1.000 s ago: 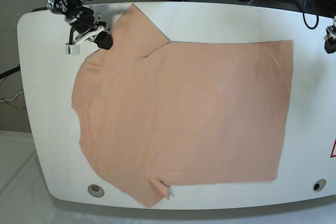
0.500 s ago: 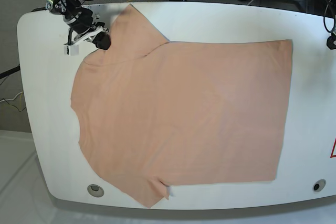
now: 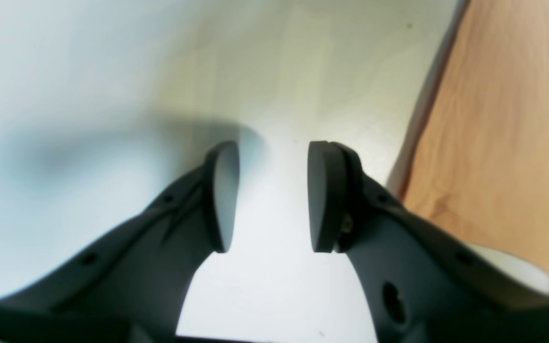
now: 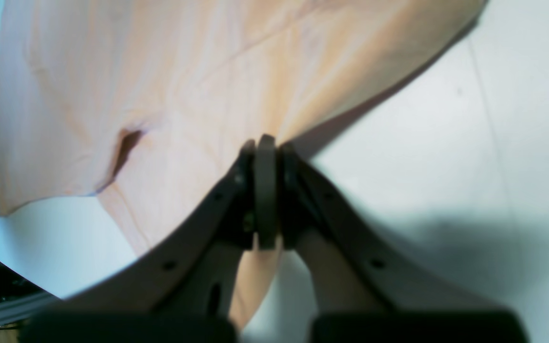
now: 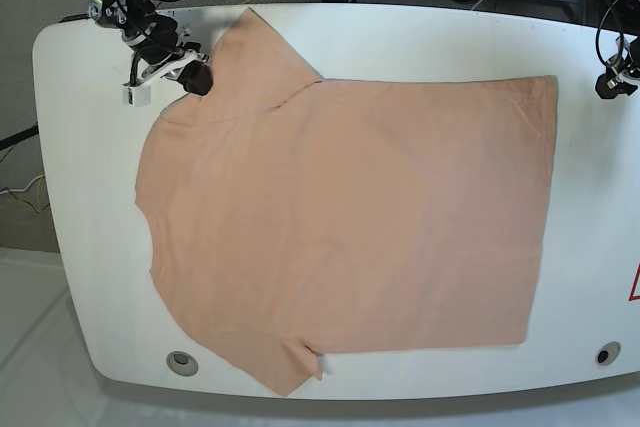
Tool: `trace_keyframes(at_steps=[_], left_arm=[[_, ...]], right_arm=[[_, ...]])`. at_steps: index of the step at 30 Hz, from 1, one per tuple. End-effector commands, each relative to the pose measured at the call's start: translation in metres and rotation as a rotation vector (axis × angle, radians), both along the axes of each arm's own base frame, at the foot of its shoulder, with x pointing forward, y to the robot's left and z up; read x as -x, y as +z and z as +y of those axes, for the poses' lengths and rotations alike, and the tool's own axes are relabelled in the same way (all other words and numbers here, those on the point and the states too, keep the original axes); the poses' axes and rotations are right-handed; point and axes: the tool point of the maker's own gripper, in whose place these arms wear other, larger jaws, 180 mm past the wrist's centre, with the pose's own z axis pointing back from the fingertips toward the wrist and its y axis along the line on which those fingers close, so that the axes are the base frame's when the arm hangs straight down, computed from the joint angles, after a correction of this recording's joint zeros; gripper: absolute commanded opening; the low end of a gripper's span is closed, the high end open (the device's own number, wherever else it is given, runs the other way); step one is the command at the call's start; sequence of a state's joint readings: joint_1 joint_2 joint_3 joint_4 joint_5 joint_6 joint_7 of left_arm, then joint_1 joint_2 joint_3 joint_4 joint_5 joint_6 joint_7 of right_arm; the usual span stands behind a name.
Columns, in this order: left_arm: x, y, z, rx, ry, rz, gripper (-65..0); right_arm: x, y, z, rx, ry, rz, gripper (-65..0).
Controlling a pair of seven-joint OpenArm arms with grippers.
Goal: Fold the T-shirt properly
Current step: 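Move the left gripper to the opposite shoulder corner and grasp it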
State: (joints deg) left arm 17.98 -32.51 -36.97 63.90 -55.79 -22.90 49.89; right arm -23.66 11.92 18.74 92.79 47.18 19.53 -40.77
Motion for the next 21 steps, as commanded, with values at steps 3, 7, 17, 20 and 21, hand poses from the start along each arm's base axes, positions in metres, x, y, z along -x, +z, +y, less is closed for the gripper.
trace_keyframes(at_steps=[3,7,17,20,21], left_arm=[[-0.001,0.008,0.007,-0.067,-0.038,0.018,-43.6],[-0.002,0.014,0.007,-0.093,-0.055,0.009,-43.7],[-0.014,0.032,0.004,-0.172,-0.119,-0.052,-43.0],[-0.020,0.028,-0.005,-0.123,-0.119,-0.058,-43.2],[-0.024,0.026,-0.011,-0.088,-0.119,-0.059,-43.4]], right_arm=[[-0.001,0.002,-0.004,0.017,0.006,-0.001,-65.0],[-0.001,0.002,-0.004,0.017,0.006,0.001,-65.0],[0.001,0.001,-0.003,0.012,0.006,0.005,-65.0],[0.001,0.001,-0.003,0.014,0.008,0.005,-65.0],[0.001,0.001,-0.002,0.015,0.011,0.006,-65.0]])
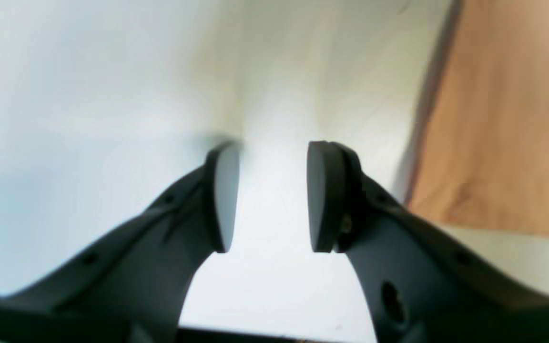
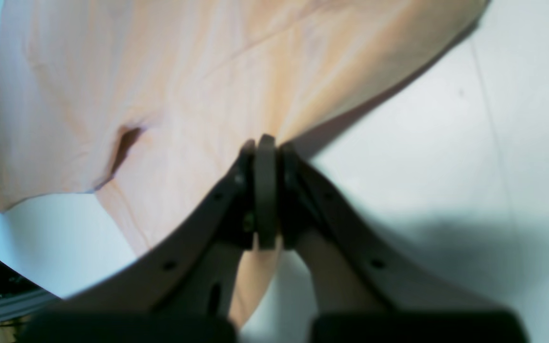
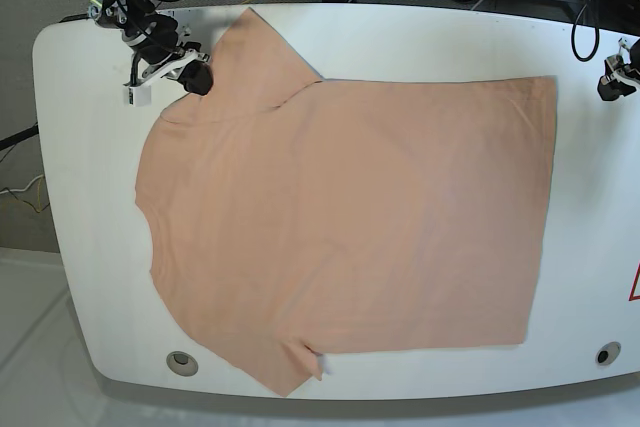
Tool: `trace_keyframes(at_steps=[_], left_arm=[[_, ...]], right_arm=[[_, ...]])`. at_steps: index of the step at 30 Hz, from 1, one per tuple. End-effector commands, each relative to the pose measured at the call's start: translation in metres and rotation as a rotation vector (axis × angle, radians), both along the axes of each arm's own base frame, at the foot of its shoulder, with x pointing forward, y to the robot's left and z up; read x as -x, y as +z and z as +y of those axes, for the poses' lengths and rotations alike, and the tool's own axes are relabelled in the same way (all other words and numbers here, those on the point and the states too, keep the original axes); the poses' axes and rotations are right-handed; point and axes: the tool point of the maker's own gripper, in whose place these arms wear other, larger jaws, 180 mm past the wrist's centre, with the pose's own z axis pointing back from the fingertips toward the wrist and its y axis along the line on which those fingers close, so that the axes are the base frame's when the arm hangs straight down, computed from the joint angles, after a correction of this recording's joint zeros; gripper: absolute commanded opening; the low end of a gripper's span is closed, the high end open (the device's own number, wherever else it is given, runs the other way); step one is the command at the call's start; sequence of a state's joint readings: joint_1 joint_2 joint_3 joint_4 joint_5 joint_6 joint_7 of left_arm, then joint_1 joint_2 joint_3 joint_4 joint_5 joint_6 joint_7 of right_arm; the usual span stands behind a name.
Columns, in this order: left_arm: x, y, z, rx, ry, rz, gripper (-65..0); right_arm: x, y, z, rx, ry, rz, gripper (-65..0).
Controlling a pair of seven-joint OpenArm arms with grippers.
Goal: Fold the T-shirt properly
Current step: 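Move the left gripper to the opposite shoulder corner and grasp it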
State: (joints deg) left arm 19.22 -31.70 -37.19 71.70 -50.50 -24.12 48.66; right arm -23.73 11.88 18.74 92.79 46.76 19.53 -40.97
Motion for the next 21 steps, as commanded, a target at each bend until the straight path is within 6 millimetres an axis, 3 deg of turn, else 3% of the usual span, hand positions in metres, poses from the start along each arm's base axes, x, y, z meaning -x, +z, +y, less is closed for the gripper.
trace_keyframes(at_steps=[1,8,10,12,18,21], left_arm=[[-0.012,0.005,-0.008,0.054,-0.018,-0.021,-43.3],[-0.015,0.002,-0.030,0.165,-0.044,-0.031,-41.1],[-0.011,-0.005,-0.054,0.291,-0.041,-0.058,-36.9],[-0.010,-0.007,-0.061,0.312,-0.058,-0.059,-35.9],[-0.005,-0.015,-0.073,0.333,-0.081,-0.035,-35.6],[0.006,-0.021,-0.076,0.337,-0.082,-0.003,-38.7]], right_arm=[[0.000,0.002,-0.002,0.009,0.008,0.000,-65.0],[0.000,0.002,-0.002,0.007,0.007,0.001,-65.0],[0.000,0.002,-0.002,0.009,0.009,0.002,-65.0],[0.000,0.003,-0.002,0.010,0.011,0.000,-65.0],[0.000,0.003,-0.002,0.010,0.012,0.002,-65.0],[0.000,0.003,-0.003,0.013,0.011,0.002,-65.0]])
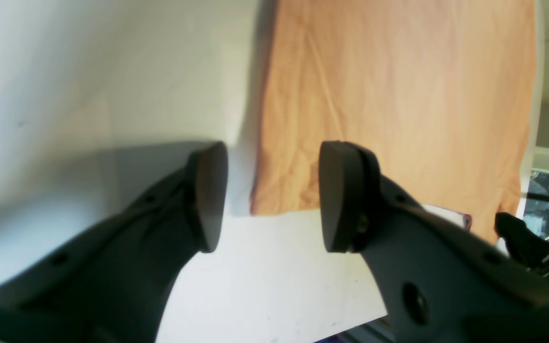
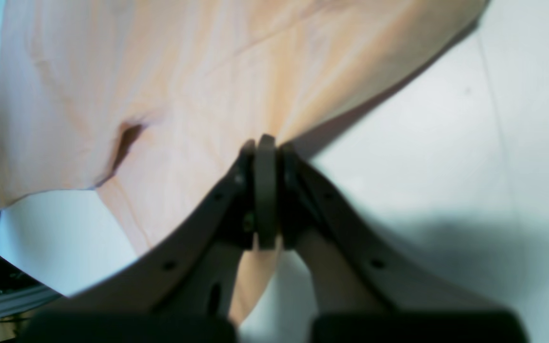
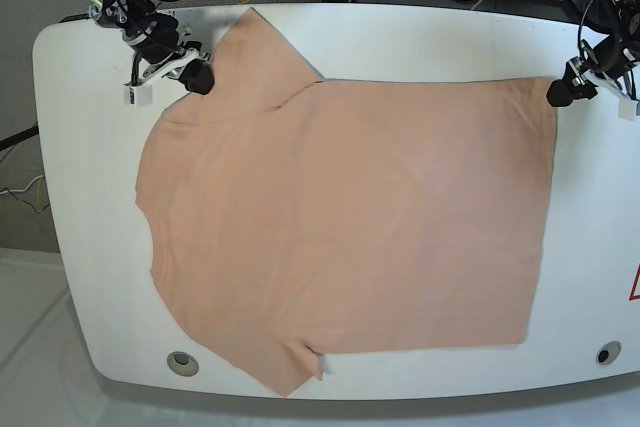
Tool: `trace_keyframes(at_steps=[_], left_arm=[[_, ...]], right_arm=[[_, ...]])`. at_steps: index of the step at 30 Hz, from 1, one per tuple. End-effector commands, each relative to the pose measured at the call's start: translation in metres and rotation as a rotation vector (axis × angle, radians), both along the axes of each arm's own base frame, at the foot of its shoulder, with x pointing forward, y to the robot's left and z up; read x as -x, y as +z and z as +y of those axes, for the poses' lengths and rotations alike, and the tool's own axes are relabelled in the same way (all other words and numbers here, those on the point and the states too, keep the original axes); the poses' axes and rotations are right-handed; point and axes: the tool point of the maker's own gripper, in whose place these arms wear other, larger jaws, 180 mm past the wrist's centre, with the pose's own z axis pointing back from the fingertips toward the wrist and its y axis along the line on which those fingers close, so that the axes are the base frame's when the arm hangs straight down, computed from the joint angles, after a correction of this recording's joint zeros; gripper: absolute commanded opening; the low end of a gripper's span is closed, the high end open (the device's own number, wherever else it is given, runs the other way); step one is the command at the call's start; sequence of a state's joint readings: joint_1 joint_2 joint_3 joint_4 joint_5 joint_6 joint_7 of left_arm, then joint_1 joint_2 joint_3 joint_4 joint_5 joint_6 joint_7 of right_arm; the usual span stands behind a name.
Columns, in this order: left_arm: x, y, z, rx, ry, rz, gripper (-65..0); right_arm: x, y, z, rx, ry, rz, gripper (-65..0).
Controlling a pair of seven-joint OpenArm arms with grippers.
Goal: Fold the T-shirt properly
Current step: 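Move the left gripper to the opposite shoulder corner and grasp it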
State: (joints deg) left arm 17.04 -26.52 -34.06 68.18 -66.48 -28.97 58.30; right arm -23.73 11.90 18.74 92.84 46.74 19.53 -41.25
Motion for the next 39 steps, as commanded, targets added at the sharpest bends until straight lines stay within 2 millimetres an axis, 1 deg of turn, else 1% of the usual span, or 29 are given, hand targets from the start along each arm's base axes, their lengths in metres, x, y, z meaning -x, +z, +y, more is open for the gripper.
trace_keyframes(at_steps=[1,7,9,13,19,21,23,29,33,39], left_arm=[[0.010,-0.003,0.004,-0.026,-0.023,0.038,-39.0],[0.019,-0.005,-0.005,-0.031,-0.086,0.030,-39.8],[0.021,-0.005,-0.008,-0.053,-0.144,0.008,-39.3],[0.021,-0.005,-0.013,-0.052,-0.168,0.004,-39.4],[0.015,-0.008,-0.023,-0.033,-0.191,0.013,-39.1],[0.008,-0.005,-0.025,-0.031,-0.195,-0.005,-39.0],[0.006,-0.006,-0.027,-0.027,-0.198,-0.002,-39.0],[0.001,-0.006,-0.028,-0.023,-0.194,-0.006,-39.3],[0.002,-0.005,-0.025,-0.022,-0.184,-0.009,-45.3],[-0.002,-0.002,-0.021,-0.028,-0.158,-0.034,-63.6]], right_arm=[[0.000,0.004,-0.003,0.013,0.007,-0.002,-65.0],[0.000,0.003,-0.003,0.010,0.007,0.001,-65.0],[-0.001,0.003,-0.003,0.011,0.006,-0.002,-65.0],[-0.001,0.004,-0.003,0.011,0.008,-0.003,-65.0],[-0.001,0.004,-0.003,0.014,0.008,-0.004,-65.0],[-0.002,0.004,-0.003,0.011,0.003,-0.005,-65.0],[-0.002,0.004,-0.003,0.010,0.003,-0.005,-65.0],[-0.001,0.004,-0.004,0.010,0.003,-0.004,-65.0],[0.000,0.003,-0.004,0.015,0.007,-0.001,-65.0],[0.000,0.004,-0.004,0.014,0.007,-0.002,-65.0]])
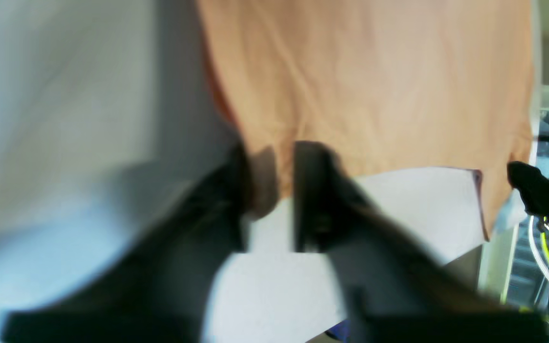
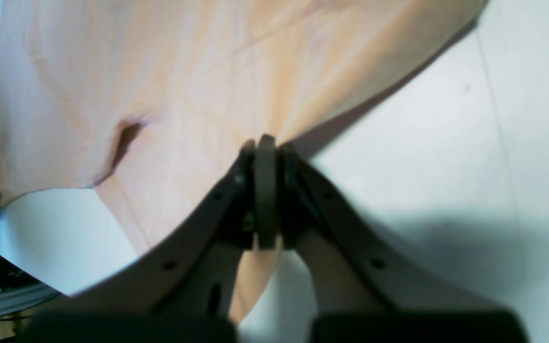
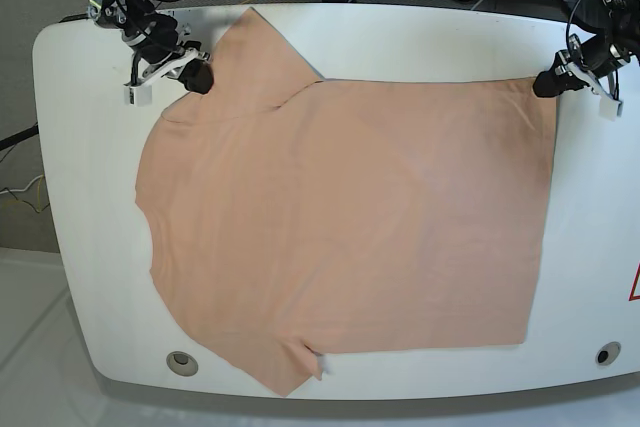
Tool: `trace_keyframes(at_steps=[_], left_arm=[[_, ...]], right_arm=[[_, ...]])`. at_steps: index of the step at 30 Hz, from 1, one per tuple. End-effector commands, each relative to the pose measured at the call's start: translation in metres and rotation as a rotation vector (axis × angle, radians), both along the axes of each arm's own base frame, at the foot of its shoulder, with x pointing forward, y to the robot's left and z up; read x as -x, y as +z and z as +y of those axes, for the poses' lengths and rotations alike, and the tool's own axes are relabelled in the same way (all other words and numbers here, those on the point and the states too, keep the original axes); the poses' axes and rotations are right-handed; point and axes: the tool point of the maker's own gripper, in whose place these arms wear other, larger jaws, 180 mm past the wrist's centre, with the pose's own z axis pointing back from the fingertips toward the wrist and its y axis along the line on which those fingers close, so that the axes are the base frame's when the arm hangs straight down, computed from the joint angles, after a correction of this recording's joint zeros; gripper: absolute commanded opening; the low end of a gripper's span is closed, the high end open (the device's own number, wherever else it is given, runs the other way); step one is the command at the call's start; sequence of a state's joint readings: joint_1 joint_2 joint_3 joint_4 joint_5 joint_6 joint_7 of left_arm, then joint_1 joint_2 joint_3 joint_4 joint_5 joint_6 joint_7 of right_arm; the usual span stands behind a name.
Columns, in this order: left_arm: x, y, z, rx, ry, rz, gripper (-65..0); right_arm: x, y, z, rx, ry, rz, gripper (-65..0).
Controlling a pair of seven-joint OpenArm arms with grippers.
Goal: Fold the T-shirt properly
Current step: 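Move the left gripper to the opposite shoulder corner and grasp it, then lift the collar edge with both grippers and pull it taut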
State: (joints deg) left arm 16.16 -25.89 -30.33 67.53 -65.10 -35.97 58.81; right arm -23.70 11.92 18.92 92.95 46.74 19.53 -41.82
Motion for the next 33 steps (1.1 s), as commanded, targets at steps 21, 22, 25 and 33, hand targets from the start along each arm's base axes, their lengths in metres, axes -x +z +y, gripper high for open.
trace_keyframes(at_steps=[21,22,25,33], left_arm=[[0.007,0.010,0.017,-0.033,0.008,-0.004,-65.0],[0.008,0.011,0.018,-0.035,0.009,-0.004,-65.0],[0.009,0.014,0.018,-0.035,0.005,-0.017,-65.0],[0.012,0.021,0.025,-0.053,0.008,-0.037,-65.0]], right_arm=[[0.010,0.004,0.000,0.008,0.040,0.011,-65.0],[0.011,0.005,0.000,0.009,0.041,0.010,-65.0],[0.014,0.011,-0.008,0.025,0.026,-0.004,-65.0],[0.024,0.031,-0.021,0.067,0.014,-0.034,-65.0]])
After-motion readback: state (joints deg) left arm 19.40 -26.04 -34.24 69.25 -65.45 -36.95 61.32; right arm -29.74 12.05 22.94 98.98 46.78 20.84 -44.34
